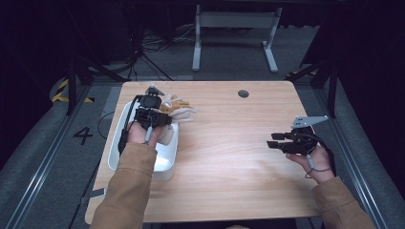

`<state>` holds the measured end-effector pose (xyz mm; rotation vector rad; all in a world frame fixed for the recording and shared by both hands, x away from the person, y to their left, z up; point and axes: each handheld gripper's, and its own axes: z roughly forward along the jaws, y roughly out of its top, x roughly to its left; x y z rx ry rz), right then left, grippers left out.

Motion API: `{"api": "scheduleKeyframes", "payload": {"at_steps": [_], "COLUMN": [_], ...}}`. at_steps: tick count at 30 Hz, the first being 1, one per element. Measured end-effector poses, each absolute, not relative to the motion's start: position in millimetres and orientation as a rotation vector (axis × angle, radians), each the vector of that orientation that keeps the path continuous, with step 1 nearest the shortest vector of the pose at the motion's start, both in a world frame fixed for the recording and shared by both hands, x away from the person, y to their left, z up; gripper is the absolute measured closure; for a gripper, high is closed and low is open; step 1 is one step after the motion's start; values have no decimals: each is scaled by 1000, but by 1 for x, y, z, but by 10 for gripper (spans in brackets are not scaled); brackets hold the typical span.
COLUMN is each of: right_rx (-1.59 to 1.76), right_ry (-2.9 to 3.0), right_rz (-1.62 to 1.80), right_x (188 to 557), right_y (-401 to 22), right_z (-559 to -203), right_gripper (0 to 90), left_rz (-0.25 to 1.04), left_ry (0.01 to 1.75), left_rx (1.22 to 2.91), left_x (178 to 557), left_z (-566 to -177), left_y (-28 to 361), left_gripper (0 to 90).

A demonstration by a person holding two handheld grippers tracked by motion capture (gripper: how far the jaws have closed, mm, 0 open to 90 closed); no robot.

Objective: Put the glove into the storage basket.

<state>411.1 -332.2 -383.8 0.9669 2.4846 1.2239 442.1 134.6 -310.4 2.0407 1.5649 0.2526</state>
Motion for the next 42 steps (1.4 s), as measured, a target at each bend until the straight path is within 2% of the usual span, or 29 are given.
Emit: {"api": "scheduleKeyframes", "payload": {"at_steps": [14, 28, 42], "right_rx": [907, 911, 924], "right_ry": [2523, 2520, 2517], "right_rz": [1232, 1228, 1230], "right_x": [423, 420, 418], "right_y": [-313, -315, -318], "right_z": [-381, -382, -383], "right_gripper": [547, 547, 547], "left_rz": [273, 272, 226], "left_ry": [1705, 1862, 1908], "left_rx": [1984, 1915, 1909], "left_x": [440, 449, 456], "left_z": [-320, -341, -365], "left_y": [161, 178, 178], "left_gripper": [647, 642, 642]}}
